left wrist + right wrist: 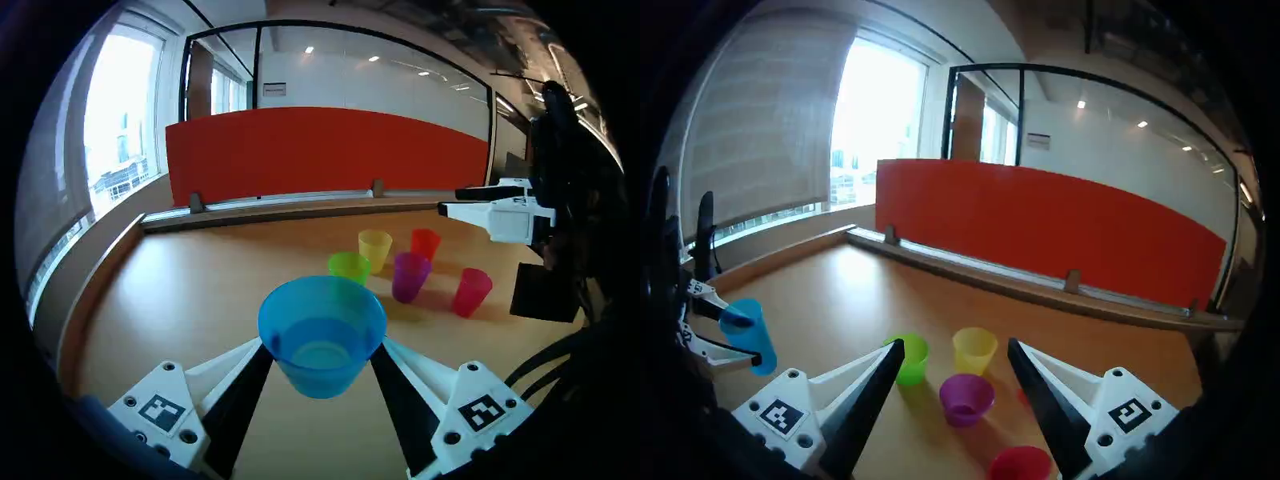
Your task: Pour water
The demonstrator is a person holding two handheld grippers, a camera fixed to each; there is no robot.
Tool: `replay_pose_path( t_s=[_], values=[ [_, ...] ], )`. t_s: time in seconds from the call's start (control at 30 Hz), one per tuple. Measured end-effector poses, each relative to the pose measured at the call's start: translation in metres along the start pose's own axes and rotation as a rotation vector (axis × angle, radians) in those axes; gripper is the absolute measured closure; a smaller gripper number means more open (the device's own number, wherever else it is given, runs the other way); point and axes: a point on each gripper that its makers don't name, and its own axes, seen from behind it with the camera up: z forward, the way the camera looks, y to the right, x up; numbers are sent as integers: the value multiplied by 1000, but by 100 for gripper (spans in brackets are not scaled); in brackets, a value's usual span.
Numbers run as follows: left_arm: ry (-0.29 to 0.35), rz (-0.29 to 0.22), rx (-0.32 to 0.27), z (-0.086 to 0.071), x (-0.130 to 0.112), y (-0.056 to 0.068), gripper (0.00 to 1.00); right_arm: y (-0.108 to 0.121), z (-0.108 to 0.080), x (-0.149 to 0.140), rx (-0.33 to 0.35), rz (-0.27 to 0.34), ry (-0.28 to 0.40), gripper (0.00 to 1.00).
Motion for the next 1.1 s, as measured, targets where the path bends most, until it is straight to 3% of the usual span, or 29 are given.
replay_pose_path(
  t_s=[0.4,1.1],
  values=[
    [4,-17,25,-18,-2,-16,19,-34,39,-31,76,-24,-125,0],
    [-1,-47,32,-22,-9,-20,19,-73,104,-96,121,-9,-367,0]
  ],
)
